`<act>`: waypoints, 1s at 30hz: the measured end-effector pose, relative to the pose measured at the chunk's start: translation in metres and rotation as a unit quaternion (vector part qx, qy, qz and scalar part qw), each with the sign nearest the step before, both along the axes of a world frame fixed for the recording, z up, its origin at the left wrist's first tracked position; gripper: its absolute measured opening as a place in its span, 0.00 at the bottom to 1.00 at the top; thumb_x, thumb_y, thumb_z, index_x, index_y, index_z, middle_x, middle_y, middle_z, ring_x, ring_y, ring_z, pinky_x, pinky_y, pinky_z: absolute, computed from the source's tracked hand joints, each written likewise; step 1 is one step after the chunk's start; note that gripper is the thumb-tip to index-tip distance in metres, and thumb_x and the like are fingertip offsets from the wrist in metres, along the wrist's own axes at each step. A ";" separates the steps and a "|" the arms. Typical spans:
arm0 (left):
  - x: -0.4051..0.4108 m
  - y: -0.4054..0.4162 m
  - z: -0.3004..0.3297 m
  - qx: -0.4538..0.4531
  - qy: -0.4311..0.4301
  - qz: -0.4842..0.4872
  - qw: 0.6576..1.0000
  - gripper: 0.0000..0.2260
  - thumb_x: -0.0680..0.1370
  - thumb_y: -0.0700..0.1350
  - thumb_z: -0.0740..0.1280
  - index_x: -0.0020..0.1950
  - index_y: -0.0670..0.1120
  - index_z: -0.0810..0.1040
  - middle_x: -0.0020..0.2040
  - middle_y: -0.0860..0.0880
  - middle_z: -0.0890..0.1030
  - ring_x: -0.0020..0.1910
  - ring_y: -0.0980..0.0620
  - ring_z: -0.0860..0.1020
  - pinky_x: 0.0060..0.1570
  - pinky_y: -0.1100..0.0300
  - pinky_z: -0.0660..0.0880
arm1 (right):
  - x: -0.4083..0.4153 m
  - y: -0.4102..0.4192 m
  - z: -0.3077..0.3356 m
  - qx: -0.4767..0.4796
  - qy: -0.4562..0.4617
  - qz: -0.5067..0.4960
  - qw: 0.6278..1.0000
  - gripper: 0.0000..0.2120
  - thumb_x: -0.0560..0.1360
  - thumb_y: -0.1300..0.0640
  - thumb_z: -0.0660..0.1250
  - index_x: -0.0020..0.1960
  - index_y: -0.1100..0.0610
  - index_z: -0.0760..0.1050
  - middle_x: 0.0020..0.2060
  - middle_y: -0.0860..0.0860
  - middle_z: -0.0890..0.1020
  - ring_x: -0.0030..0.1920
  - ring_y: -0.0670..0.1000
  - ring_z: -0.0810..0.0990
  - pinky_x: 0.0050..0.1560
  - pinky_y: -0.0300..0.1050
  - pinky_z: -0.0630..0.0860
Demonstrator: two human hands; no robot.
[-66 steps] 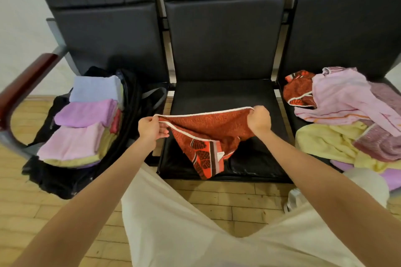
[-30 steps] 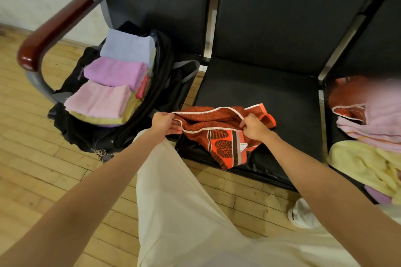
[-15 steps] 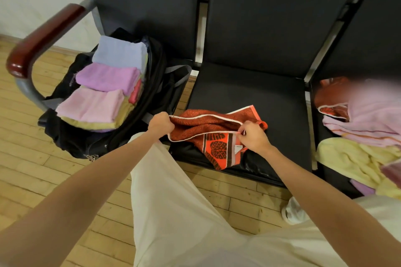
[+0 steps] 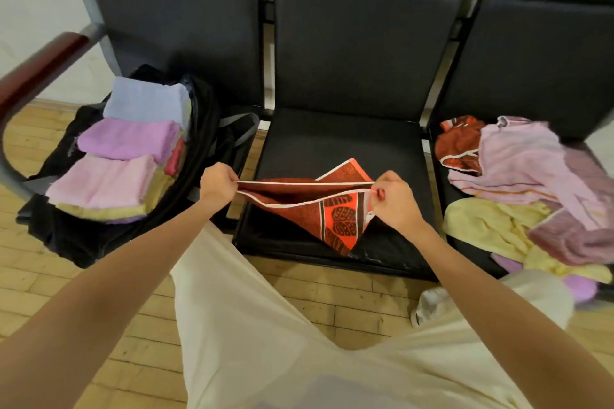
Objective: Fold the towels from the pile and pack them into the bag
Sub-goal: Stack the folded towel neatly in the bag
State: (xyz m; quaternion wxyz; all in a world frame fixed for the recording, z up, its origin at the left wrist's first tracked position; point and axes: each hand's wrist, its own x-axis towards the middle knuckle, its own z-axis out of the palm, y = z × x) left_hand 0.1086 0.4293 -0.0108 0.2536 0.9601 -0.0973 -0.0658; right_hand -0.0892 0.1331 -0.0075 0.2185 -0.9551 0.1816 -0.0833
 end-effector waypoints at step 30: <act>0.027 -0.063 0.215 -0.219 -0.322 -0.070 0.918 0.06 0.69 0.36 0.66 0.40 0.43 0.82 0.37 0.49 0.80 0.39 0.53 0.76 0.45 0.63 0.68 | 0.004 -0.039 0.126 0.005 -0.270 -0.124 0.955 0.07 0.75 0.63 0.65 0.41 0.55 0.70 0.42 0.48 0.72 0.37 0.44 0.72 0.35 0.31 0.65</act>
